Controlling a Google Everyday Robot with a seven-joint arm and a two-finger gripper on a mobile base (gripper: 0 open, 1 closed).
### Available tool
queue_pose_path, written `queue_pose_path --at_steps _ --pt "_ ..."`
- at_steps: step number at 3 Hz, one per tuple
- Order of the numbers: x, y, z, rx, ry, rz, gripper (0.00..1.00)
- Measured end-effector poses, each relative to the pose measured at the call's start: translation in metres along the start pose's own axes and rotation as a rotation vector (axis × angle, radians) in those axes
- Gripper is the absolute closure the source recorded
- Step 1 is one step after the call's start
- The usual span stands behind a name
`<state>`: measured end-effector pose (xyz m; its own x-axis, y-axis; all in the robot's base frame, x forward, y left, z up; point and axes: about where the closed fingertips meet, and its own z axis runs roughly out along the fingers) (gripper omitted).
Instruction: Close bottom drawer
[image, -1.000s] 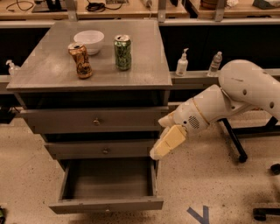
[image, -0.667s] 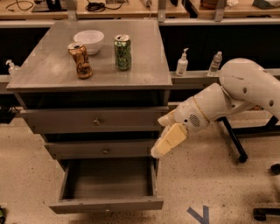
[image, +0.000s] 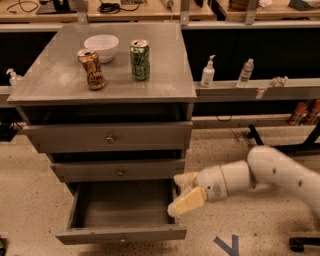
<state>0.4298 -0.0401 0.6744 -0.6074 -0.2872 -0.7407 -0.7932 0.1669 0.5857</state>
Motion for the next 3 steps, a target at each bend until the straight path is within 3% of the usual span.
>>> queue_pose_path --at_steps 1,2,3 --pt "0.114 -0.029 0.062 -0.011 -0.135 0.190 0.00" --pt "0.117 -0.039 0.069 -0.003 -0.145 0.215 0.00" --pt "0.114 -0.059 0.076 -0.046 -0.121 0.258 0.00"
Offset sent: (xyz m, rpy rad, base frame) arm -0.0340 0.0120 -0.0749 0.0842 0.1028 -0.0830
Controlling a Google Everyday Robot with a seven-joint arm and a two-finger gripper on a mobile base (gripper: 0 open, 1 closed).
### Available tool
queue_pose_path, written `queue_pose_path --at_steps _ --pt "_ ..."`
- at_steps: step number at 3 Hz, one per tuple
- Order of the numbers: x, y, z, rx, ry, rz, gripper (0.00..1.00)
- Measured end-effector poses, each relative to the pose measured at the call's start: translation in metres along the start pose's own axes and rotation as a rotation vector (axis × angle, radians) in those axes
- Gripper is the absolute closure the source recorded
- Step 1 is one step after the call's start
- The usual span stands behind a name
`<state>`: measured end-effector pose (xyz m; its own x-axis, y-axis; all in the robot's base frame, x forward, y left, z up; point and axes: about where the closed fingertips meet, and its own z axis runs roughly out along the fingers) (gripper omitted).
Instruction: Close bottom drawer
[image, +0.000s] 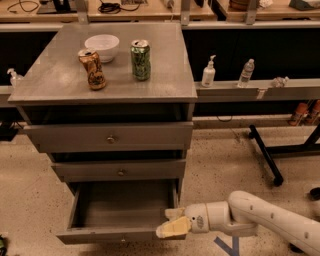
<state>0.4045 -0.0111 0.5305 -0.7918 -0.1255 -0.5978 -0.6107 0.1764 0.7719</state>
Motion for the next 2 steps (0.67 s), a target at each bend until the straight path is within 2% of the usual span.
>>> queue_pose_path --at_steps 1,2 --pt "0.011 -0.056 0.030 -0.053 -0.006 0.053 0.00" --pt "0.015 -0.119 0.052 -0.102 -0.077 0.074 0.00"
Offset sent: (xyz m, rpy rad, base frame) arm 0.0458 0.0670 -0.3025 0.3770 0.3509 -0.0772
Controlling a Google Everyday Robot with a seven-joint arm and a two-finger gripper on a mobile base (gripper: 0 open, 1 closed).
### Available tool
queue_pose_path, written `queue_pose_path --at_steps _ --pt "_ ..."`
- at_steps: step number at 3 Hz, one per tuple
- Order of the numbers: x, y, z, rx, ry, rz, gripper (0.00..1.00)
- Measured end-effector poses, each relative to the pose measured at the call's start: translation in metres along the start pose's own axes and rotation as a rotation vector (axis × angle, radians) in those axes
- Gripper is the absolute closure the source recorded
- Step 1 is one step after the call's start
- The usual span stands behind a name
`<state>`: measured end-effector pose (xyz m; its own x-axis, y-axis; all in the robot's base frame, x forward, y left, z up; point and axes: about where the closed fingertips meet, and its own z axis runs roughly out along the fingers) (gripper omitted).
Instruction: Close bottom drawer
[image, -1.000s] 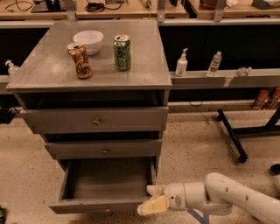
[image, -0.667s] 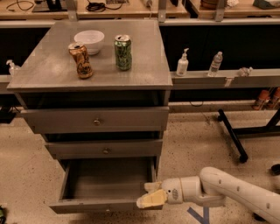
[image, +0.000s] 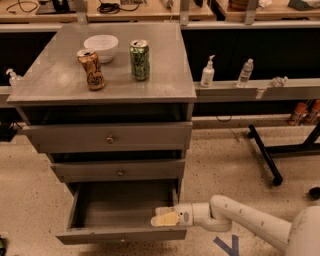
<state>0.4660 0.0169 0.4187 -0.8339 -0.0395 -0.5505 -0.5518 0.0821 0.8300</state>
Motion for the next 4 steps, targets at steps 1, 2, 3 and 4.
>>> queue_pose_path --at_steps 1,2,3,4 --pt "0.033 -0.056 0.020 -0.062 -0.041 0.071 0.00" --pt "0.070 -0.089 0.033 -0.089 -0.078 0.143 0.00" --pt "0.075 -0.087 0.039 -0.122 -0.072 0.166 0.00" --pt "0.074 -0.088 0.042 -0.180 -0.079 0.160 0.17"
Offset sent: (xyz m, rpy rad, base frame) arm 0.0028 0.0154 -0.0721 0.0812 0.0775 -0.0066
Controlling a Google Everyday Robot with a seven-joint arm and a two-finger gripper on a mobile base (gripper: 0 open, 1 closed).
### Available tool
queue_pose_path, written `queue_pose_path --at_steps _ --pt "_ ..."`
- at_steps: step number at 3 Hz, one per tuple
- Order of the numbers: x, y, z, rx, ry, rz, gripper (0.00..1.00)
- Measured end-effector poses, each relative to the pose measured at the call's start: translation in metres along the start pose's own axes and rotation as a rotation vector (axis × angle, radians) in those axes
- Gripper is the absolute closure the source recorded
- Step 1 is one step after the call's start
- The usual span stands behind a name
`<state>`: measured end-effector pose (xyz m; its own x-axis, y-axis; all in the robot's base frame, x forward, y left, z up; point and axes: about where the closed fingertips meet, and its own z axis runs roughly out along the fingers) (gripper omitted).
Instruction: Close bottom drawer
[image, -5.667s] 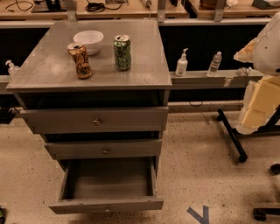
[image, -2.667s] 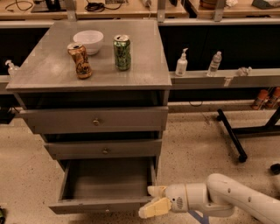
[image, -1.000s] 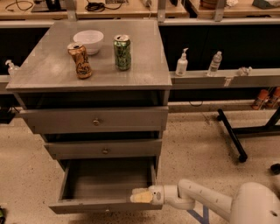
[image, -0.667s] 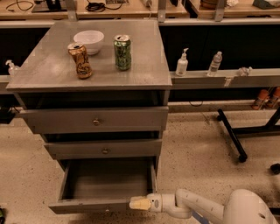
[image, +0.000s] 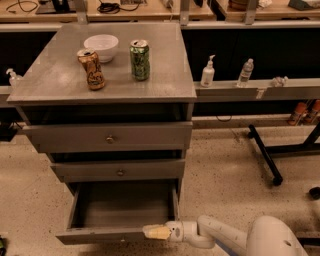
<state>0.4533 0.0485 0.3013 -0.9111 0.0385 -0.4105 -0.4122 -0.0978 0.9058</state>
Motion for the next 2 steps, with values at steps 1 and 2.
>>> queue_pose_path --at_steps 1,2 --pt "0.017 -0.010 0.006 -0.056 0.008 0.033 0.41" --pt "0.037 -0.019 0.008 -0.068 0.022 0.058 0.65"
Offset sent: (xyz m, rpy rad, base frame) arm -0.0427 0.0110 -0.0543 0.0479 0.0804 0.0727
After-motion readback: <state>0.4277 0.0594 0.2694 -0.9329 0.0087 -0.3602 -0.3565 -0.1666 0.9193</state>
